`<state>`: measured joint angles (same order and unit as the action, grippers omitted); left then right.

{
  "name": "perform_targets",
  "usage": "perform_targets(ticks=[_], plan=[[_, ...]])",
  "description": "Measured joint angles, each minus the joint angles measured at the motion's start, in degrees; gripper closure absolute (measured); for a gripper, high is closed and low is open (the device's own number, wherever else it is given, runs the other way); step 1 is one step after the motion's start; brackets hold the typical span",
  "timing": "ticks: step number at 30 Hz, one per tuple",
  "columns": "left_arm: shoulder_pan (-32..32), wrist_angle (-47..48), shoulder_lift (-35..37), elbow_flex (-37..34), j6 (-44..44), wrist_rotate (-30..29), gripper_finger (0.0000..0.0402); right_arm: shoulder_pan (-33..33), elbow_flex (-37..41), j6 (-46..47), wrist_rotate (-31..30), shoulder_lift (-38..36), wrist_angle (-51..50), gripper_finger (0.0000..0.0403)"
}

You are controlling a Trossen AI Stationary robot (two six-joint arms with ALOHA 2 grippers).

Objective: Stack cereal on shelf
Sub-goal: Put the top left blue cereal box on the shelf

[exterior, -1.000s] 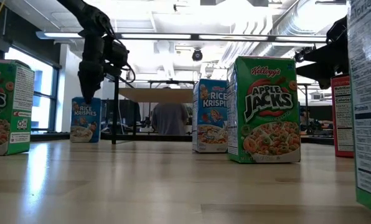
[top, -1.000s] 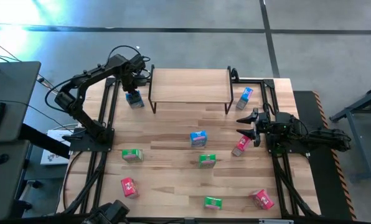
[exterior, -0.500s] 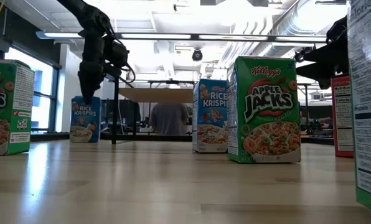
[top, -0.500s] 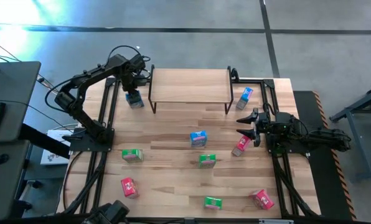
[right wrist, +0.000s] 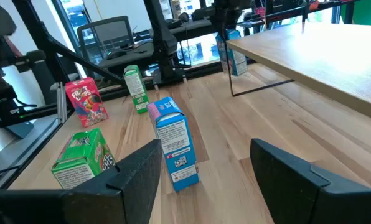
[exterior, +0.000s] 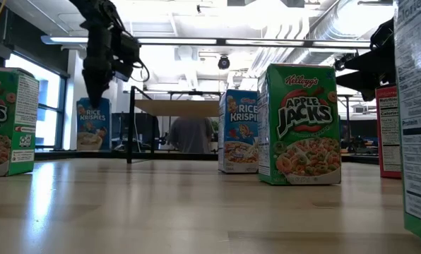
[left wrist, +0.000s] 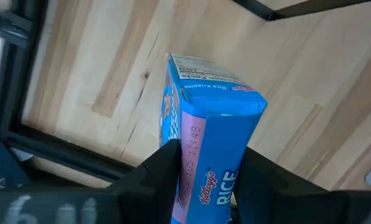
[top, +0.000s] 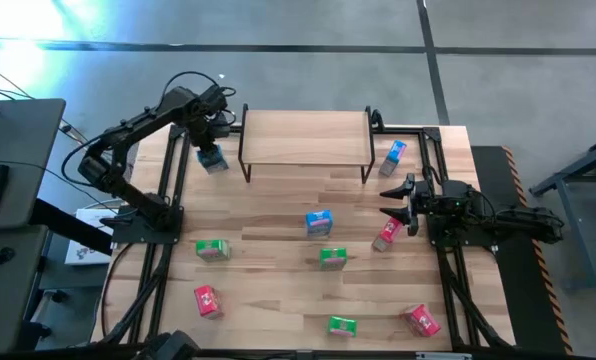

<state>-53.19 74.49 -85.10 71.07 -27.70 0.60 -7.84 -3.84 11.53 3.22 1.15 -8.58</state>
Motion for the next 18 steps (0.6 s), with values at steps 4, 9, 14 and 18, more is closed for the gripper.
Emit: perform_targets(ticks=[4, 9, 14, 18], plan=[[0.0, 2.3, 3.5, 0.1, 0.0, -0.3, 0.0281, 0.0, 0.0, 0.0, 0.0, 0.0, 0.0, 0.0164], [0.0, 6.5, 6.5, 4.0, 0.6, -1.8, 0.0281, 0.0, 0.0, 0.0, 0.0, 0.0, 0.0, 0.0164], [1.1, 10.0, 6.8, 11.0, 2.6, -3.7, 0.0281, 0.0, 0.0, 0.0, 0.0, 0.0, 0.0, 0.0164], [2.4, 11.1, 6.8, 16.2, 3.5, -4.6, 0.0281, 0.0, 0.0, 0.0, 0.0, 0.0, 0.0, 0.0164]])
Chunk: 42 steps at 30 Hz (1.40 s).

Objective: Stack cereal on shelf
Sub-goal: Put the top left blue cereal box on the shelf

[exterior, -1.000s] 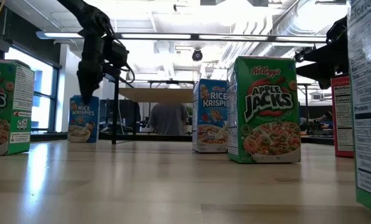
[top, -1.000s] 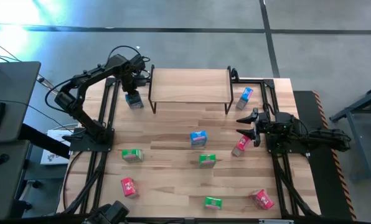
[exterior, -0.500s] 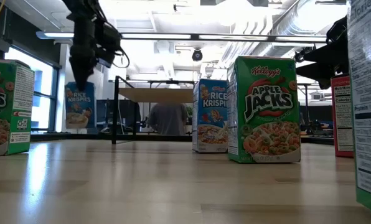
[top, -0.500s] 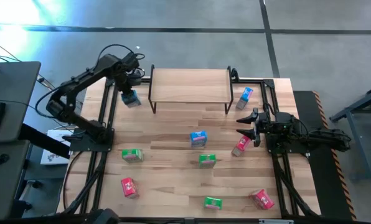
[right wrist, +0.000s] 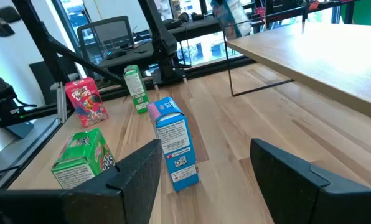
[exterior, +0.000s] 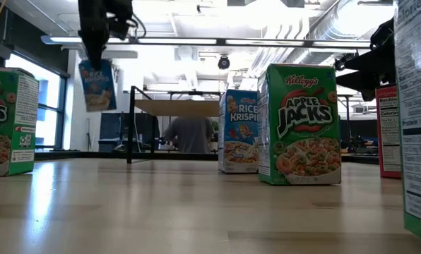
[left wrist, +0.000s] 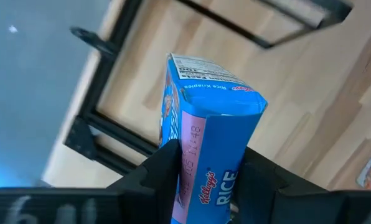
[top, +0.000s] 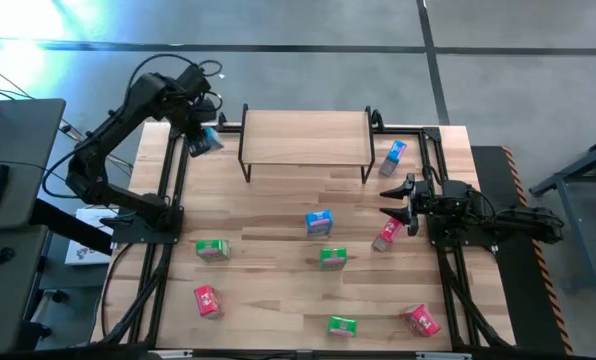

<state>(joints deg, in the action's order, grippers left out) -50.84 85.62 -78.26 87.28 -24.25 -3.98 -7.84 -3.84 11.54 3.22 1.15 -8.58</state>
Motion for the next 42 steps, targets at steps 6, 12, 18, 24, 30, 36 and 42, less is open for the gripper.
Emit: perform_targets(ticks=[6, 12, 18, 24, 30, 36, 42], plan=[[3.0, 0.7, -0.6, 7.3, 0.0, -2.6, 0.0281, 0.0, 0.0, 0.0, 0.0, 0.0, 0.0, 0.0164], [6.0, 0.6, -3.1, 14.9, -1.8, -5.7, 0.0281, 0.0, 0.0, 0.0, 0.0, 0.0, 0.0, 0.0164], [8.2, 0.6, -6.6, 22.3, -1.9, -7.2, 0.0281, 0.0, 0.0, 0.0, 0.0, 0.0, 0.0, 0.0164], [9.5, 0.2, -11.2, 28.5, -4.1, -7.8, 0.0281, 0.0, 0.0, 0.0, 0.0, 0.0, 0.0, 0.0164], [10.5, -0.1, -16.3, 33.2, -6.5, -7.8, 0.0281, 0.0, 0.0, 0.0, 0.0, 0.0, 0.0, 0.0164], [12.1, 0.1, -21.7, 37.7, -7.8, -7.8, 0.0281, 0.0, 0.0, 0.0, 0.0, 0.0, 0.0, 0.0164], [12.7, 0.2, -25.1, 38.9, -7.9, -7.4, 0.0281, 0.0, 0.0, 0.0, 0.0, 0.0, 0.0, 0.0164]])
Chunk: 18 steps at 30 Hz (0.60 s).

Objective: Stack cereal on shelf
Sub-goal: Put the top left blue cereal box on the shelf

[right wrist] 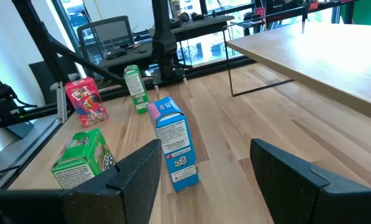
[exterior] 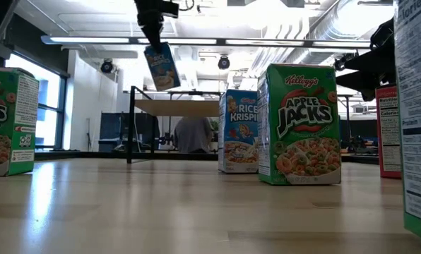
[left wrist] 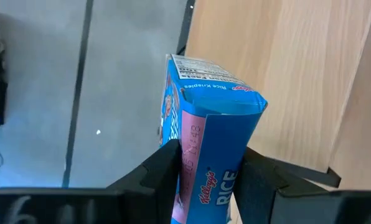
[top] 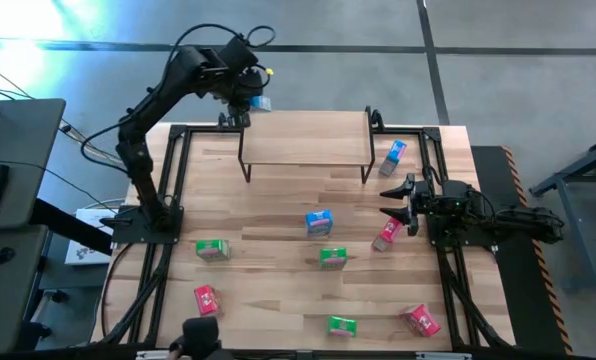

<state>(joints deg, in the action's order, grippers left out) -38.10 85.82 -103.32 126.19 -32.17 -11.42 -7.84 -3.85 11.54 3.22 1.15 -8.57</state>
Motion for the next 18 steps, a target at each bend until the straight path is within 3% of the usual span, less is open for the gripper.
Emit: perform_targets(ticks=[18], plan=[[0.9, 1.6, -4.8, 0.0, 3.0, 1.5, 0.0281, 0.0, 0.0, 0.0, 0.0, 0.0, 0.0, 0.0164]])
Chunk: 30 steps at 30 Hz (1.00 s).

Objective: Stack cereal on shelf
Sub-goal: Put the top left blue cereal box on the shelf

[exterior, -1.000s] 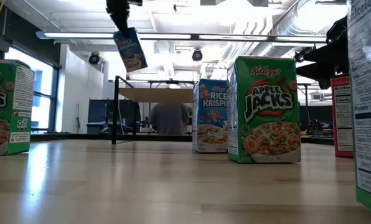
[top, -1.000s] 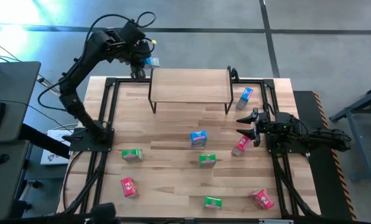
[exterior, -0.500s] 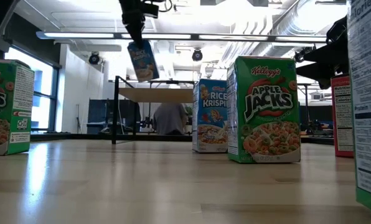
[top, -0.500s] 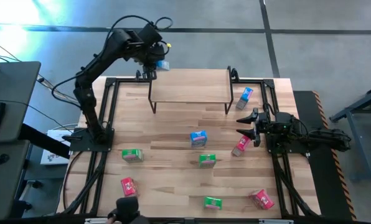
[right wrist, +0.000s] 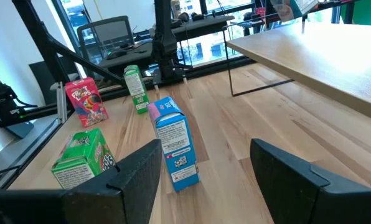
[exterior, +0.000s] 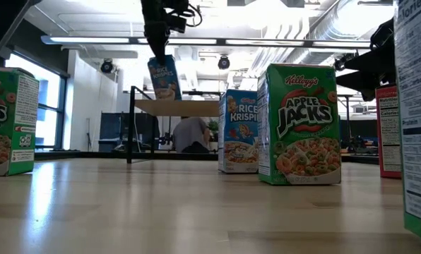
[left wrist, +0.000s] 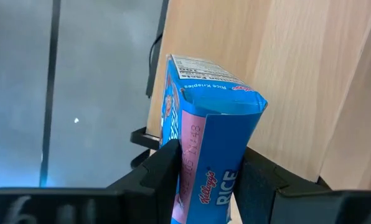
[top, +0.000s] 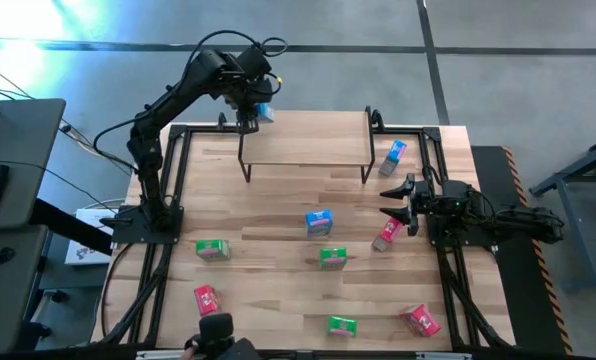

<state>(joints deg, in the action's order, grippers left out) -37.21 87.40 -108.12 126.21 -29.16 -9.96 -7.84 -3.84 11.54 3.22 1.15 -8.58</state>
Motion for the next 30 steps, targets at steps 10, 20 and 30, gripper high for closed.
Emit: perform_targets(ticks=[10, 20, 30], plan=[[-0.1, 1.7, -0.9, 0.0, 0.5, 1.0, 0.0281, 0.0, 0.0, 0.0, 0.0, 0.0, 0.0, 0.0164], [-1.0, 1.4, -1.1, 0.0, 0.5, 3.2, 0.0281, 0.0, 0.0, 0.0, 0.0, 0.0, 0.0, 0.0164], [-1.4, 1.3, -1.5, 0.0, -0.2, 4.8, 0.0278, 0.0, 0.0, 0.0, 0.0, 0.0, 0.0, 0.0164]])
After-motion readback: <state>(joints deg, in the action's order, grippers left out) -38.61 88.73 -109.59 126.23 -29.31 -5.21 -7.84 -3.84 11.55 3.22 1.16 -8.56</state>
